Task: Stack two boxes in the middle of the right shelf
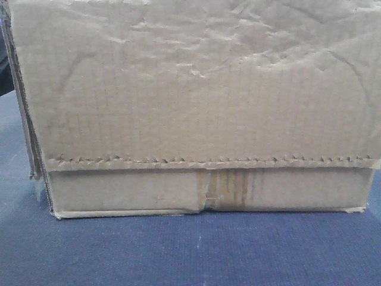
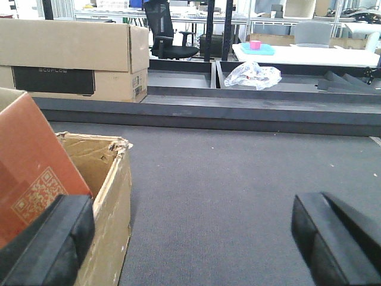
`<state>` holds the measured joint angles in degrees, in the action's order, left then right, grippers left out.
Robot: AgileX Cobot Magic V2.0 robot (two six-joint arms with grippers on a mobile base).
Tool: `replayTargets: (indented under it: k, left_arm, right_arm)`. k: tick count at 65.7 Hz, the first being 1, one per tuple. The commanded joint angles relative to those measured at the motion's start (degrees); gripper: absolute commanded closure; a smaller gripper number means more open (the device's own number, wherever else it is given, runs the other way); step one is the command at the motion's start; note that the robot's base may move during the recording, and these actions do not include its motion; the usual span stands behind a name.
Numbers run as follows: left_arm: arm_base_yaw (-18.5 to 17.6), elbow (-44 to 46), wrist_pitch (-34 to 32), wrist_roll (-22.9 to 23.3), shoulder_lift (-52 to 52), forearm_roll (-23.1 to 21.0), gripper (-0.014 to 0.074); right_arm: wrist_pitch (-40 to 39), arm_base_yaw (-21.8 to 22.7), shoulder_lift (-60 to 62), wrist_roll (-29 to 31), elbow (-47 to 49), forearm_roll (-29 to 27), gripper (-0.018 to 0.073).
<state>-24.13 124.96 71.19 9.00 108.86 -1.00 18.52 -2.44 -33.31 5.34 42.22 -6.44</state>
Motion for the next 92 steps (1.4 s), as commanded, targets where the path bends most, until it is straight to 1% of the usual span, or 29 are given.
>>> replayTargets:
  k: [1, 4, 5, 6, 8, 9, 15, 16, 17, 18, 25, 30, 39, 42, 53, 58, 65, 72, 79, 92]
  left_arm:
    - [-0.2, 0.5, -1.2, 0.7, -0.7, -0.8, 0.0573]
    - [-0.2, 0.5, -1.2, 0.7, -0.7, -0.8, 0.049]
    - [-0.2, 0.5, -1.2, 0.7, -0.7, -0.8, 0.0442]
    - [-0.2, 0.5, -1.2, 0.7, -0.7, -0.8, 0.0426]
    - [-0.2, 0.5, -1.2, 0.7, -0.7, -0.8, 0.0356]
    - [-0.2, 0.5, -1.2, 0.7, -0.7, -0.9, 0.0302]
    - [-0.2, 0.9, -1.2, 0.7, -1.3, -2.4, 0.0066]
    - [-0.2, 1.1, -1.2, 0.7, -1.4, -2.7, 0.0011]
    - [-0.2, 1.2, -1.2, 0.7, -1.6, -2.8, -0.0024]
    - [-0.2, 1.5, -1.2, 0.7, -2.0, -2.8, -0.0032]
    - [-0.2, 3.5, -1.2, 0.7, -3.9, -2.9, 0.0059]
    - [-0.2, 4.4, -1.2, 0.7, -5.9, -1.2, 0.0099]
    - [0.1, 4.5, -1.2, -1.0, -9.5, 2.2, 0.0099]
    - [0.6, 4.4, -1.2, -1.5, -10.6, 2.3, 0.0099]
    - [4.5, 2.8, -1.2, -2.0, -14.0, 2.3, 0.0099]
    - [6.7, -0.9, -1.2, -2.3, -15.8, 2.3, 0.0099]
    - [8.0, -6.8, -1.2, -2.3, -18.1, 2.3, 0.0099]
    - [7.7, -13.7, -1.2, -2.3, -19.4, 1.8, 0.0099]
    - [7.7, -18.9, -1.2, -2.3, -19.4, 0.0, 0.0099]
    - [7.7, -28.3, -1.2, -2.3, -19.3, -0.2, 0.0099]
  right_arm:
    - [-1.4, -0.1, -0.4, 0.1, 0.5, 0.7, -0.001]
    - [-1.4, -0.1, -0.4, 0.1, 0.5, 0.7, -0.001]
    - [-1.4, -0.1, -0.4, 0.1, 0.5, 0.7, -0.001]
    - [-1.4, -0.1, -0.4, 0.1, 0.5, 0.7, -0.001]
    - [-1.4, -0.1, -0.4, 0.1, 0.5, 0.7, -0.001]
    - [-1.4, -0.1, -0.4, 0.1, 0.5, 0.7, -0.001]
    - [-1.4, -0.1, -0.4, 0.1, 0.5, 0.7, -0.001]
    - [-1.4, -0.1, -0.4, 0.1, 0.5, 0.7, -0.001]
    - [-1.4, -0.1, -0.4, 0.1, 0.5, 0.7, -0.001]
    - [-1.3, -0.1, -0.4, 0.1, 0.5, 0.7, -0.001]
    - [1.4, -0.1, -0.8, 0.1, 2.5, 0.5, -0.001]
    - [3.7, -0.1, -2.1, 0.1, 5.6, 0.5, -0.001]
    - [8.0, -1.7, -5.9, 0.1, 12.3, 0.5, -0.001]
    - [10.4, -2.8, -8.0, 0.1, 15.2, 0.5, -0.001]
    - [21.0, -7.1, -17.6, 0.1, 27.6, 0.5, -0.001]
    - [25.3, -8.7, -22.4, 0.3, 32.5, 0.5, -0.001]
    - [30.7, -10.5, -27.8, 1.5, 37.1, 0.5, -0.001]
    - [36.2, -11.3, -33.1, 1.5, 39.9, 0.5, -0.001]
    - [38.2, -11.3, -36.3, 1.5, 39.9, 0.5, -0.001]
    - [41.1, -11.3, -42.4, 1.6, 39.9, 0.5, -0.001]
